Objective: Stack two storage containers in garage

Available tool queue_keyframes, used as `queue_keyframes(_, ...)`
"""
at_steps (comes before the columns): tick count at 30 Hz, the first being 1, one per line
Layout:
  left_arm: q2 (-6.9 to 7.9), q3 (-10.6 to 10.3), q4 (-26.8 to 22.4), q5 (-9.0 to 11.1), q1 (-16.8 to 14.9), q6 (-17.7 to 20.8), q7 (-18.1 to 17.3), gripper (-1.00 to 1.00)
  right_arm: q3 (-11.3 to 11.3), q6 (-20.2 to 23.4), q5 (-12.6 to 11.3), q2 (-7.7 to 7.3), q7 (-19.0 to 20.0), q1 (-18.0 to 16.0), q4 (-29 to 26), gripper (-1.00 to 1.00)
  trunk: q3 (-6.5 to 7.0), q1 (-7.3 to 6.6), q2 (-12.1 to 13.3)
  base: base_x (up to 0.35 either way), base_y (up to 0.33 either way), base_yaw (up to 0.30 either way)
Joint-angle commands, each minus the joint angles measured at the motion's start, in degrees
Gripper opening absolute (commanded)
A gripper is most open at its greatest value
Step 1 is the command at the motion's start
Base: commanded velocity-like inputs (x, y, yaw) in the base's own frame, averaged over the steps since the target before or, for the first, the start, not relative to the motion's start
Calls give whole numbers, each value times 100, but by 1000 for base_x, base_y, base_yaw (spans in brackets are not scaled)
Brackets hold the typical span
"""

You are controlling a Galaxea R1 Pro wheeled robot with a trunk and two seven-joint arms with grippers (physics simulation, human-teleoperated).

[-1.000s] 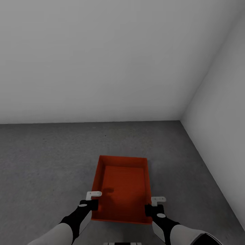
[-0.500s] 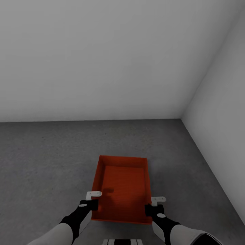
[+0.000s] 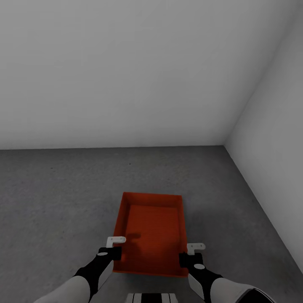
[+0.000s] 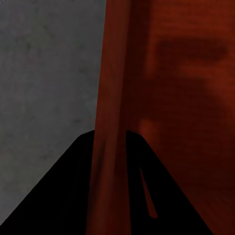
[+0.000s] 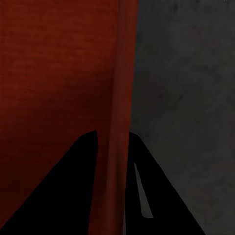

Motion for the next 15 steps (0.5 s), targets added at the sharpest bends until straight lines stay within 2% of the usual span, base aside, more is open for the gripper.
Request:
queue_keyframes(1, 3, -42, 5, 66, 1, 39, 39, -100, 76, -38, -63, -275, -208, -5, -5, -100, -3, -1, -1, 0, 0, 0)
queue_keyframes(15, 3, -42, 5, 40, 1, 39, 48, -100, 84, -38, -61, -281, -208, -6, -19, -100, -3, -1, -1, 0, 0, 0)
